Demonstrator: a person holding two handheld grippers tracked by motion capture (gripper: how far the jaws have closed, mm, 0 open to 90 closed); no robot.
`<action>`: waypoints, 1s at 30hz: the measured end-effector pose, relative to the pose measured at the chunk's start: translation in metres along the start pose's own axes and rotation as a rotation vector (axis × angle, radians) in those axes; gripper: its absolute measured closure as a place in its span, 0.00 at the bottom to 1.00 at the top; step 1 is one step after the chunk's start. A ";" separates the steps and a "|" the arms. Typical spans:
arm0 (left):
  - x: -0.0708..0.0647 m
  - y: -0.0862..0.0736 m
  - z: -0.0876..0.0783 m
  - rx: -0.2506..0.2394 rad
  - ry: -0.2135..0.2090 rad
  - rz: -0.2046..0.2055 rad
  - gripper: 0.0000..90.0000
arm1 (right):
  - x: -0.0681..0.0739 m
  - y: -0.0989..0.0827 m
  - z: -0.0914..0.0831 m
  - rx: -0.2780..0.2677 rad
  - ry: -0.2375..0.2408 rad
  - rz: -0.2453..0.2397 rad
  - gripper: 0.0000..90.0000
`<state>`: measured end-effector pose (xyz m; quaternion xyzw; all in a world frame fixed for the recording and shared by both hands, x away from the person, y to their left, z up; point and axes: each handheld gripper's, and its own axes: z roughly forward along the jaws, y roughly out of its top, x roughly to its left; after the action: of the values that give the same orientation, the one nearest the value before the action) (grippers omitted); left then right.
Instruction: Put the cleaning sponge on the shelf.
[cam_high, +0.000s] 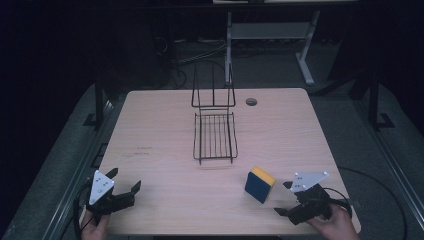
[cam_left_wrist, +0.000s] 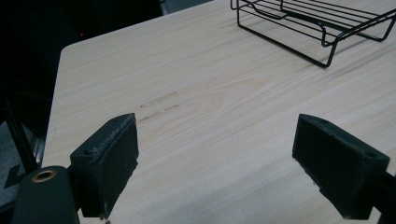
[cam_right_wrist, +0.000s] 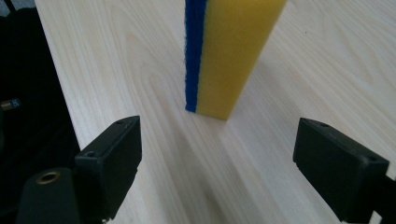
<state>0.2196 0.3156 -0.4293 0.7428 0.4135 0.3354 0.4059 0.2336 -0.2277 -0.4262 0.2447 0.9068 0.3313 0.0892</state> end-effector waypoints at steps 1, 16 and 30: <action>0.000 0.000 0.000 0.000 0.000 0.000 0.15 | 0.000 0.001 0.001 -0.004 0.000 -0.001 0.17; 0.000 0.000 0.000 0.002 -0.003 0.002 0.15 | 0.003 0.021 0.019 -0.004 0.020 0.013 0.23; 0.000 0.000 0.000 0.001 -0.003 0.000 0.15 | 0.002 0.033 0.031 -0.012 0.006 0.002 0.28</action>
<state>0.2199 0.3160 -0.4297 0.7437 0.4129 0.3339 0.4060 0.2545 -0.1875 -0.4283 0.2443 0.9049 0.3374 0.0877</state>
